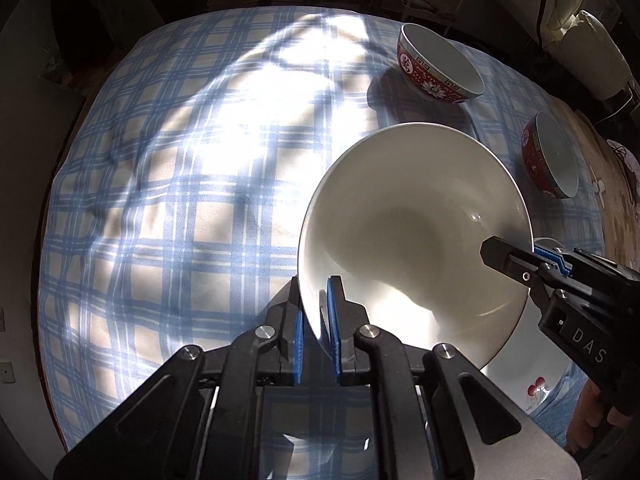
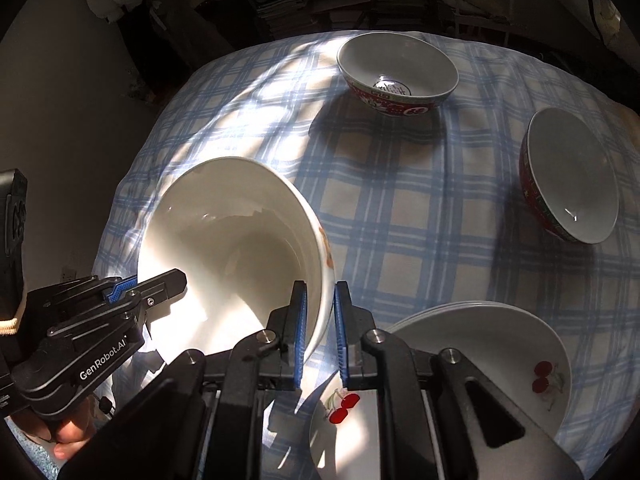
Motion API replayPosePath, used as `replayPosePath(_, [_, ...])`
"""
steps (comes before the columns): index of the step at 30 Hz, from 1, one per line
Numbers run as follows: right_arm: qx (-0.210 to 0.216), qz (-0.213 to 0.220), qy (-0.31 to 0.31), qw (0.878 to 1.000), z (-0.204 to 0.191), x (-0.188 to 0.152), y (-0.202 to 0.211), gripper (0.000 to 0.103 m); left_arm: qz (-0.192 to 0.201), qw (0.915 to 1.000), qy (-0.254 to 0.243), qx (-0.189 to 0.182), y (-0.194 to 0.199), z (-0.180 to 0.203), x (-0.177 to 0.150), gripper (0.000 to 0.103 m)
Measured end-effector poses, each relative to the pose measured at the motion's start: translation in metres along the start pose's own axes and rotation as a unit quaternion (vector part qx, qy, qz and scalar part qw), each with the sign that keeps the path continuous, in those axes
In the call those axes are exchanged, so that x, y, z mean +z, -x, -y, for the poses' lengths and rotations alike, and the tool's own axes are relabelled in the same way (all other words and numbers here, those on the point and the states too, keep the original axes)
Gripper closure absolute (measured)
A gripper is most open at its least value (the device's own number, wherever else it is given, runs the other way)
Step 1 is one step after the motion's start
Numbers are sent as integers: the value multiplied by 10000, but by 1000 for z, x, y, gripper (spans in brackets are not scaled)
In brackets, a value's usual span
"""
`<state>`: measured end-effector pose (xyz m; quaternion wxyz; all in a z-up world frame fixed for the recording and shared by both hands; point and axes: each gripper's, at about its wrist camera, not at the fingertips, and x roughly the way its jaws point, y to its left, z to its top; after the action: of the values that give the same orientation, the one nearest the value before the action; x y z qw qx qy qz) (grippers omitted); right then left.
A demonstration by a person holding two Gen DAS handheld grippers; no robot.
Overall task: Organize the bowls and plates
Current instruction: 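Lift the white bowl with both grippers and carry it beside the plate stack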
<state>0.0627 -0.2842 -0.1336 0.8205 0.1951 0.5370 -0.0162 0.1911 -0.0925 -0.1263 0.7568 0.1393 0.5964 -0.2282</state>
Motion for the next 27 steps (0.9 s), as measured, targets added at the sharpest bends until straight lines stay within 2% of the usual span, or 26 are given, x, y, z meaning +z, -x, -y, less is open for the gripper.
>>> replayPosePath(7, [103, -94, -51, 9999, 4, 3, -17, 89, -123, 9998, 151, -12, -12, -8, 3, 92])
replayPosePath(27, [182, -111, 3, 9998, 4, 7, -21, 87, -255, 9995, 188, 6, -22, -11, 6, 92])
